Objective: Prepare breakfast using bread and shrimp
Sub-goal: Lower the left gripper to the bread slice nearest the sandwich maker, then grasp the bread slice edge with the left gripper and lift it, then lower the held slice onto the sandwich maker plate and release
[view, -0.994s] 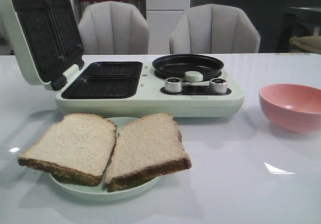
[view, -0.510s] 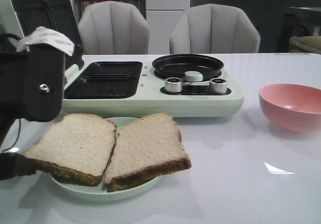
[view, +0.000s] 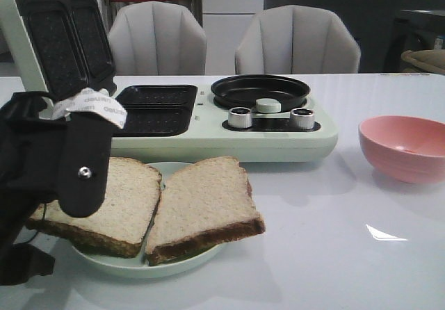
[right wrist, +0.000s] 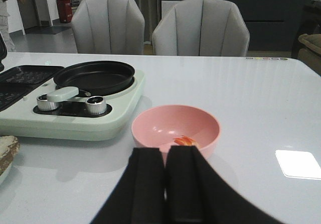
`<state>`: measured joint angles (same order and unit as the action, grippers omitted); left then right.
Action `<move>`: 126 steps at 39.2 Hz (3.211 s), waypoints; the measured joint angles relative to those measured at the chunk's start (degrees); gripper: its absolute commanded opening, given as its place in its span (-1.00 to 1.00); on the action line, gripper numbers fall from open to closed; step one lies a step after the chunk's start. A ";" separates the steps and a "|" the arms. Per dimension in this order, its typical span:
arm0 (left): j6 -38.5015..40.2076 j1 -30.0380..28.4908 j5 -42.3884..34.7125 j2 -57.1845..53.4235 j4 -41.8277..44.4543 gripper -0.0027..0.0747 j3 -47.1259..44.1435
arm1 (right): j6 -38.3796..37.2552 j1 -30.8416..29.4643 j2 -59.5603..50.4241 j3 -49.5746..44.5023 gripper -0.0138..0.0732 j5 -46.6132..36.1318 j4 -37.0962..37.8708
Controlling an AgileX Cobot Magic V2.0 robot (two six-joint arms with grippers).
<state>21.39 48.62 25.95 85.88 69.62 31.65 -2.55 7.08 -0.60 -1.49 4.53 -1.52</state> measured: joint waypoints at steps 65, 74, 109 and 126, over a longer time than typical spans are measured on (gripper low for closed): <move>0.23 -0.61 4.30 3.60 10.39 -0.62 2.48 | 0.00 0.00 0.00 0.00 -0.32 0.00 0.00; 0.23 -0.70 4.11 -2.40 10.39 -0.62 2.62 | 0.00 0.00 0.00 0.00 -0.32 0.00 0.00; 0.12 -13.81 -1.43 7.39 14.76 -0.62 35.16 | 0.00 0.00 0.00 0.00 -0.32 0.00 0.00; 0.02 -23.47 -11.87 18.41 19.20 -0.62 41.49 | 0.00 0.00 0.00 0.00 -0.32 0.00 0.00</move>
<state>21.41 25.14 14.08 104.29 88.82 73.15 -2.55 7.08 -0.60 -1.49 4.53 -1.52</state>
